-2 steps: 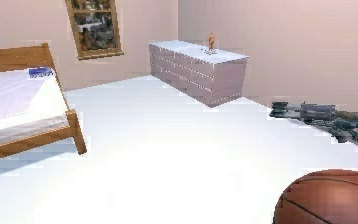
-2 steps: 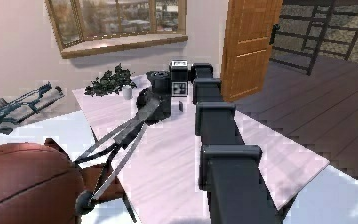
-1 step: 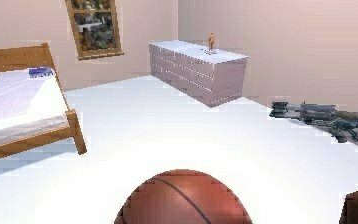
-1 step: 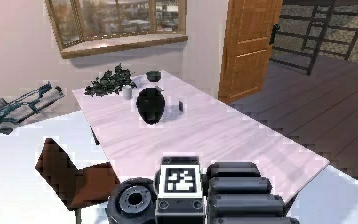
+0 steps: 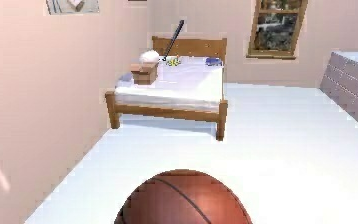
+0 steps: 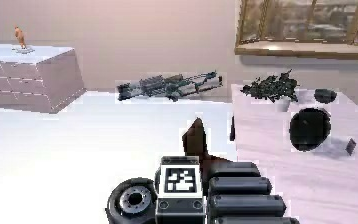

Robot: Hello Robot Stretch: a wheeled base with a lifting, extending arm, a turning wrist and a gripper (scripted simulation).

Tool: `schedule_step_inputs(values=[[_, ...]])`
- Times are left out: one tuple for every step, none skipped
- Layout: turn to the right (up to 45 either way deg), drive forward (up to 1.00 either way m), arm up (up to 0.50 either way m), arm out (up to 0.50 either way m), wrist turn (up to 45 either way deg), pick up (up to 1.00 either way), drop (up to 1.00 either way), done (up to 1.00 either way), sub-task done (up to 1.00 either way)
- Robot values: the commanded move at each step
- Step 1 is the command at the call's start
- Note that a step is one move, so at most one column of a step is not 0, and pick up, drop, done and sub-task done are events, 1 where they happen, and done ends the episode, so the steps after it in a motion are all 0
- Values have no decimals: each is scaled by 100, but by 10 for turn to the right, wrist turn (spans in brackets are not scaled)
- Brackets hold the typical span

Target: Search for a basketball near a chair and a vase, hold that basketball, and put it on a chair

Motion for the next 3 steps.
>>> schedule_step_inputs(values=[[-330, 0, 0, 0, 0, 0, 0, 0, 0], [0, 20, 0, 0, 0, 0, 0, 0, 0], [-450, 0, 0, 0, 0, 0, 0, 0, 0]])
